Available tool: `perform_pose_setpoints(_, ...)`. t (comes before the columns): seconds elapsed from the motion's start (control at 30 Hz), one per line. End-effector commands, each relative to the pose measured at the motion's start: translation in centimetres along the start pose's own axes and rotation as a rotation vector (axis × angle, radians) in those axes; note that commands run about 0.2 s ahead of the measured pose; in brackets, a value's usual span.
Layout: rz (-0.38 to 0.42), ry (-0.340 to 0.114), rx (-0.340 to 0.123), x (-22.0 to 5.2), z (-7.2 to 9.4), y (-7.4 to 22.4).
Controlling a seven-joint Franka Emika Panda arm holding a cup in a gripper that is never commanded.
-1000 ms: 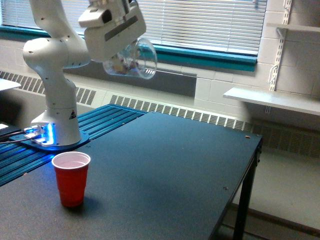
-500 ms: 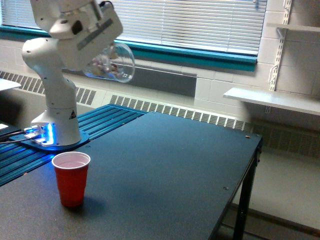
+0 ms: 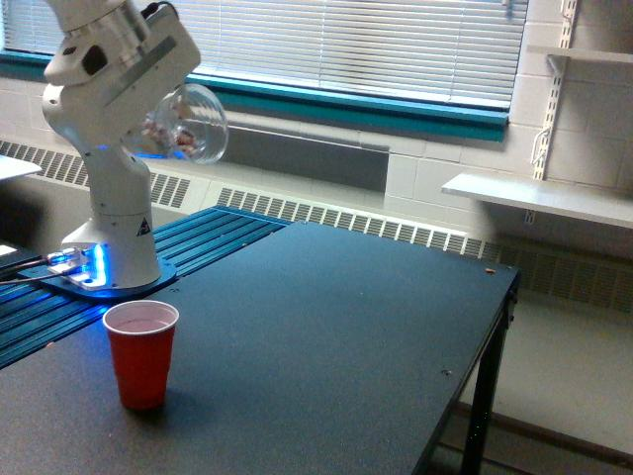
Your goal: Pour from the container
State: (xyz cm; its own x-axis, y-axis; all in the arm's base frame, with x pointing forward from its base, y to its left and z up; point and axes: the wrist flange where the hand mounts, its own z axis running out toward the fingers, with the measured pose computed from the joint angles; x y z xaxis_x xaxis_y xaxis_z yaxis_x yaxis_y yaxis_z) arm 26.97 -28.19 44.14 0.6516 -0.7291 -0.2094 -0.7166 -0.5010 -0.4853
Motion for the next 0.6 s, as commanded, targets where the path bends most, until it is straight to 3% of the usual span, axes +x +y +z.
perform_pose_setpoints(0.03, -0.052, -0.048, 0.008, 0.1, 1.4, 2.5)
perform_pose_setpoints(0.2, -0.026, -0.079, 0.016, 0.3, 1.8, 4.0)
perform_pose_setpoints(0.6, 0.043, -0.079, 0.034, 0.9, 1.9, 7.4)
